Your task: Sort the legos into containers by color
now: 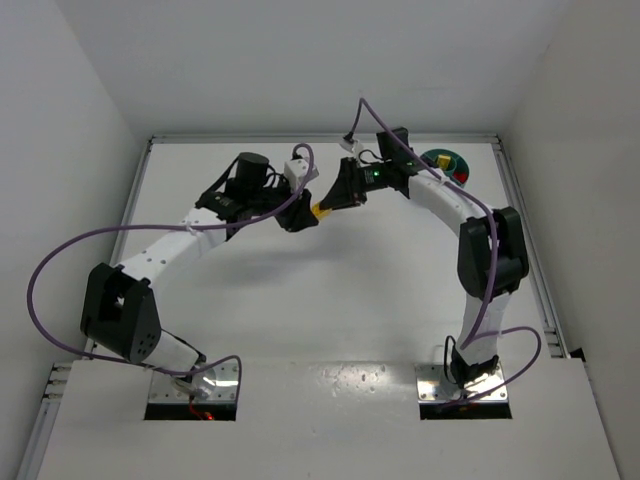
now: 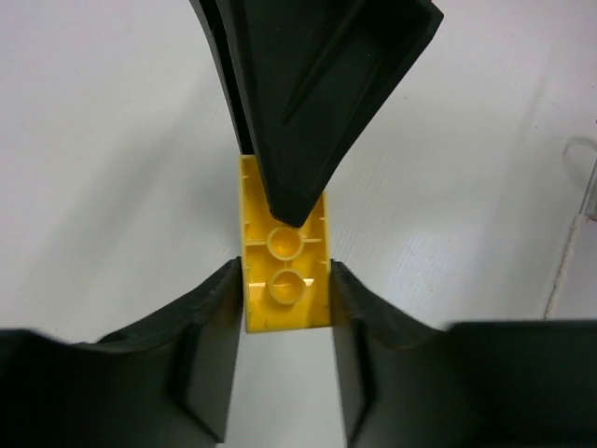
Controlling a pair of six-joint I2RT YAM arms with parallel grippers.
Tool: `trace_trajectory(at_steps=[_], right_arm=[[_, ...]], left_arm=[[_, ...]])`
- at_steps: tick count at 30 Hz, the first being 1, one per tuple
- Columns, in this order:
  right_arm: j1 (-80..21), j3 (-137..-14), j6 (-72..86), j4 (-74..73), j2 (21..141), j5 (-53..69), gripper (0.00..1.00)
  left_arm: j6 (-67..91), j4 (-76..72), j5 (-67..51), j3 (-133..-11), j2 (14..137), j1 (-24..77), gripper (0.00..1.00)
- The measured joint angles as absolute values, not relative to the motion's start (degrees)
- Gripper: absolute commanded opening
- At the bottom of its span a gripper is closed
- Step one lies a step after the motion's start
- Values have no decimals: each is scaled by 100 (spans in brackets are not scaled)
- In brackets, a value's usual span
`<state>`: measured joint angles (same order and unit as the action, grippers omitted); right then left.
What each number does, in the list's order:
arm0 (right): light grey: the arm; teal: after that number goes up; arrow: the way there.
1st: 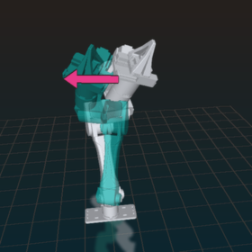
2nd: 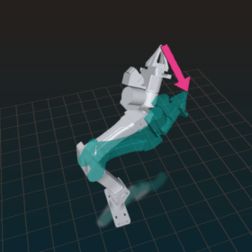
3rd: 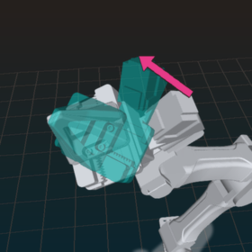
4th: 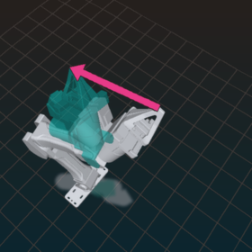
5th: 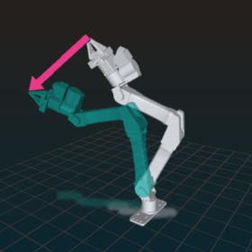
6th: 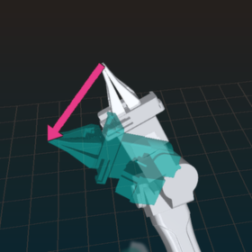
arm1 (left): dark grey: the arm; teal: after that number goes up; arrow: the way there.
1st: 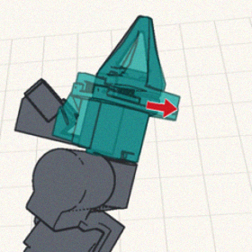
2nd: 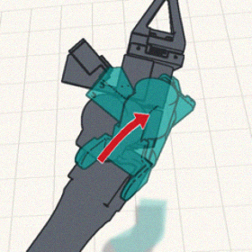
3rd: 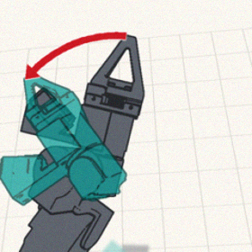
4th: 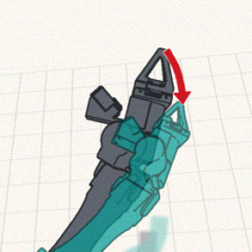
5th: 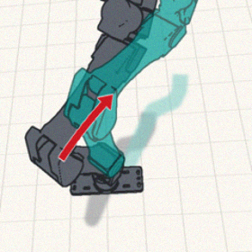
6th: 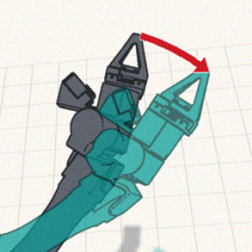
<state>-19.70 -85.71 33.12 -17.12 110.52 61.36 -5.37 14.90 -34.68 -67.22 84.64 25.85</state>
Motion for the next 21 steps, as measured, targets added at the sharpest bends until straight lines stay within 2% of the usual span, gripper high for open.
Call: trace_trajectory(at_steps=[3,4,6,7,11,16,21], right_arm=[[-1973,-8571,3306,-1680,11054,6208,9],[-1968,-8571,3295,-1664,11052,6233,7],[-1946,-8602,3135,-1800,11052,6204,7],[-1935,-8667,2980,-1986,11054,6121,7],[-1791,-9426,2021,-3024,11065,5205,6],[-1492,-10602,790,-3844,11063,3114,6],[-1170,-10746,-82,-4204,11059,1389,6]], left_arm=[[-633,1522,-3413,-6722,8451,2587,66],[-674,1540,-3367,-6722,8451,2587,75],[-714,1594,-3260,-6722,8442,2587,83],[-711,1634,-3197,-6722,8427,2585,99],[-847,1841,-2945,-6722,8241,2427,100],[-1066,2171,-2711,-6724,7918,1813,100],[-1205,2443,-2696,-6810,7852,1184,100]])
